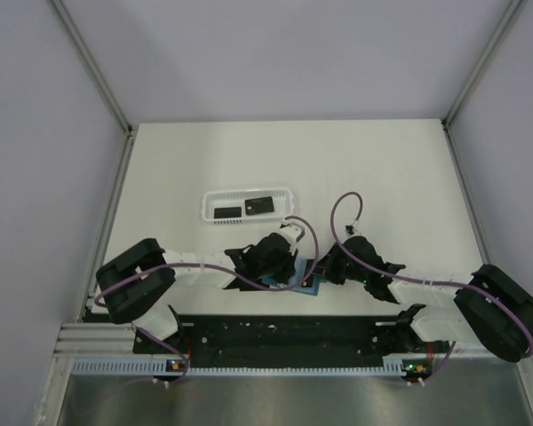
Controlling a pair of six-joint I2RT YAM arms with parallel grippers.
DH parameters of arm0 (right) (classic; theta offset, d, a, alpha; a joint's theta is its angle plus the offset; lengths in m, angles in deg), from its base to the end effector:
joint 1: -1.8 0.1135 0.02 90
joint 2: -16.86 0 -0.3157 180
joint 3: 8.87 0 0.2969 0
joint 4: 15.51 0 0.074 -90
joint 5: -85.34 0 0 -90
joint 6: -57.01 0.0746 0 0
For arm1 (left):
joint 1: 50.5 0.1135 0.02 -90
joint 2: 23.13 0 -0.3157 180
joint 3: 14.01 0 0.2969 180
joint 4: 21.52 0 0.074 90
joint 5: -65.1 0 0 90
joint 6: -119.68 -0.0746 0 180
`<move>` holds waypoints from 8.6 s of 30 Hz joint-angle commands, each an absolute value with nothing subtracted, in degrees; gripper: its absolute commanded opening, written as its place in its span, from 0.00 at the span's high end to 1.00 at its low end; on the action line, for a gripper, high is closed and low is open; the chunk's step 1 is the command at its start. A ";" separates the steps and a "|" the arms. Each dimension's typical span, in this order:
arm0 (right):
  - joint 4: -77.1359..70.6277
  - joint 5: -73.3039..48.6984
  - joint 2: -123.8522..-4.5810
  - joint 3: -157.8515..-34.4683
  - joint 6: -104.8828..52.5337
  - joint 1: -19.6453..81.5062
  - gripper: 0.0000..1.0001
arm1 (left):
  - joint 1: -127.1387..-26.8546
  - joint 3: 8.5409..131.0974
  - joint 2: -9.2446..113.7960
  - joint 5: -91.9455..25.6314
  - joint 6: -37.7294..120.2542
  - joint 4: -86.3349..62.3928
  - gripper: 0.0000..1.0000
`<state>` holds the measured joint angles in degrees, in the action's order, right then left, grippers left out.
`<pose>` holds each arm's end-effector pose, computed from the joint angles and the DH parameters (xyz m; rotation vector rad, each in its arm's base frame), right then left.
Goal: Put the credit cards into the card holder
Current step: Insert the credit card into the card holder.
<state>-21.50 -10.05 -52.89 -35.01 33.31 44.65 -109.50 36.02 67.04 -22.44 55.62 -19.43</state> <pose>0.1735 0.1705 0.1144 0.4473 2.4375 1.0606 0.1871 -0.3051 0.1380 0.6644 2.3192 -0.6831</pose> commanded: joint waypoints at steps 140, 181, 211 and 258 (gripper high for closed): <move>-43.66 -19.43 -83.59 -46.89 34.25 51.99 1.00 | -105.52 16.63 45.60 -12.68 69.06 -9.25 1.00; -50.78 -21.89 -88.69 -47.33 34.69 51.99 1.00 | -105.34 22.44 37.51 4.02 79.78 9.56 0.82; -45.17 -20.93 -85.72 -49.35 33.20 52.34 0.86 | -105.96 19.62 42.44 -7.14 74.33 -1.52 0.87; 0.64 -9.40 -70.67 -62.54 18.07 53.22 0.55 | -105.96 21.64 44.19 -7.93 73.10 -1.87 0.89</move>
